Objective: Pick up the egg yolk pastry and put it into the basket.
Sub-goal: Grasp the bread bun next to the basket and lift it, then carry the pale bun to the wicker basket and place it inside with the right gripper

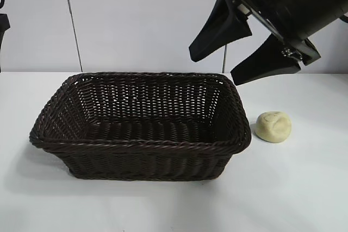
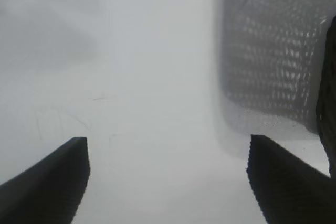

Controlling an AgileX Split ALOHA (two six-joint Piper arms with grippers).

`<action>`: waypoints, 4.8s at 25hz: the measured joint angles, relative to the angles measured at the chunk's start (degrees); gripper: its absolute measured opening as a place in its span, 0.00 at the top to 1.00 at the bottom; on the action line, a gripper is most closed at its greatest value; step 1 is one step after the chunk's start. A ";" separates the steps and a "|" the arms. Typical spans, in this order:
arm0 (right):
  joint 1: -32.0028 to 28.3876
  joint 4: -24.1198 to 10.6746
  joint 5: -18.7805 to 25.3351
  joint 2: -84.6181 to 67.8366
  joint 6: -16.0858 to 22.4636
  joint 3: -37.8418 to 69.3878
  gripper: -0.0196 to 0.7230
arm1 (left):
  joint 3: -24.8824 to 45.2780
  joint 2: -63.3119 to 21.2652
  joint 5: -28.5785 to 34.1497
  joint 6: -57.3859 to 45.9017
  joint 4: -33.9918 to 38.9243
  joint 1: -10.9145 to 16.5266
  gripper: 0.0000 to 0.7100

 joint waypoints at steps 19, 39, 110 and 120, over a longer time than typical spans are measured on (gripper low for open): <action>0.00 0.00 0.07 0.00 0.00 0.00 0.21 | 37.78 -54.96 -0.22 -0.47 0.00 0.00 0.16; 0.00 1.34 -0.83 0.00 0.00 0.00 0.21 | 53.61 -80.10 -5.35 -0.65 -1.43 0.00 0.16; -17.12 -24.09 -13.65 29.81 20.61 -12.60 0.89 | 53.61 -98.87 -5.07 -0.89 -1.38 0.00 0.16; -17.12 -24.07 -9.85 22.78 20.61 -12.60 0.94 | 53.61 -98.87 -5.07 -0.89 -1.38 0.00 0.16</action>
